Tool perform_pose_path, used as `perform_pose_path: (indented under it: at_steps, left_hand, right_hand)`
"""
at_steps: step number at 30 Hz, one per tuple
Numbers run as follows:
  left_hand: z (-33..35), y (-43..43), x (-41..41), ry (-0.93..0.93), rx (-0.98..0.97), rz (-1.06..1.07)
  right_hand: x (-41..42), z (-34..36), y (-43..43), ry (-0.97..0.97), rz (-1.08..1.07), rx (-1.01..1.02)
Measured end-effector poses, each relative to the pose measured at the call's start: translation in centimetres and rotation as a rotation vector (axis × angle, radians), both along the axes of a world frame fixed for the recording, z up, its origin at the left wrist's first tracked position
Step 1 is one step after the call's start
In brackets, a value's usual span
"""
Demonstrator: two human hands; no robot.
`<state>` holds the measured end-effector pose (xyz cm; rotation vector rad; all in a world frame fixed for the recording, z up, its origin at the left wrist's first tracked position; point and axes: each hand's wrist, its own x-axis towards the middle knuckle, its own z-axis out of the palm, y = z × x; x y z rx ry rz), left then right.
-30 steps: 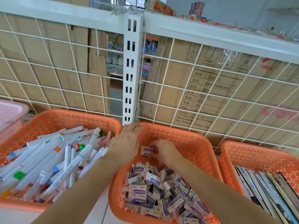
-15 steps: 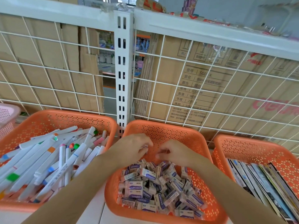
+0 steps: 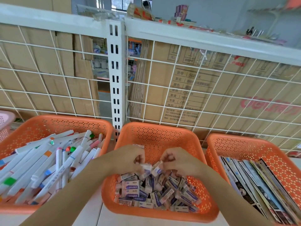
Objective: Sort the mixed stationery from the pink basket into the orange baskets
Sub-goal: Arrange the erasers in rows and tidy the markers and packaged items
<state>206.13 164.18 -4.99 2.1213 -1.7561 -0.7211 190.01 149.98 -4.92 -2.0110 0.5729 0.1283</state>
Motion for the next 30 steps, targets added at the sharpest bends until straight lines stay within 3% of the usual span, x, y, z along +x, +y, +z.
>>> perform_pose_path:
  at_steps: [5,10,14,16,18,20,23,27,30]
  left_hand:
    - [0.5,-0.4,0.0,0.278,-0.145,0.251]
    - [0.8,-0.7,-1.1,0.616,-0.134,0.346]
    - [0.8,-0.6,-1.3,0.747,-0.132,0.352]
    - [1.0,-0.6,-1.4,0.746,-0.126,0.344]
    - [1.1,-0.7,-1.4,0.741,-0.115,0.343]
    - [1.2,-0.7,-1.2,0.722,-0.089,0.332]
    - [0.9,-0.9,-0.7,0.645,-0.084,0.294]
    - [1.3,-0.5,-0.3,0.087,-0.307,0.304]
    - [2.0,0.1,-0.5,-0.259,-0.314,0.350]
  right_hand:
    - [-0.2,0.1,0.4,-0.138,-0.195,0.163]
    - [0.6,0.0,1.4,-0.266,-0.230,0.191]
    - [0.7,-0.4,1.6,-0.321,-0.269,0.199]
    - [0.6,-0.3,1.5,-0.326,-0.225,0.096]
    - [0.4,-0.1,1.1,-0.313,-0.089,-0.217]
    - [0.4,0.0,0.9,-0.315,0.058,-0.544]
    - [0.8,0.4,0.9,-0.289,0.148,-0.755]
    - [1.5,0.4,0.0,-0.195,0.115,-0.800]
    - [2.5,0.2,-1.3,-0.096,0.072,-0.836]
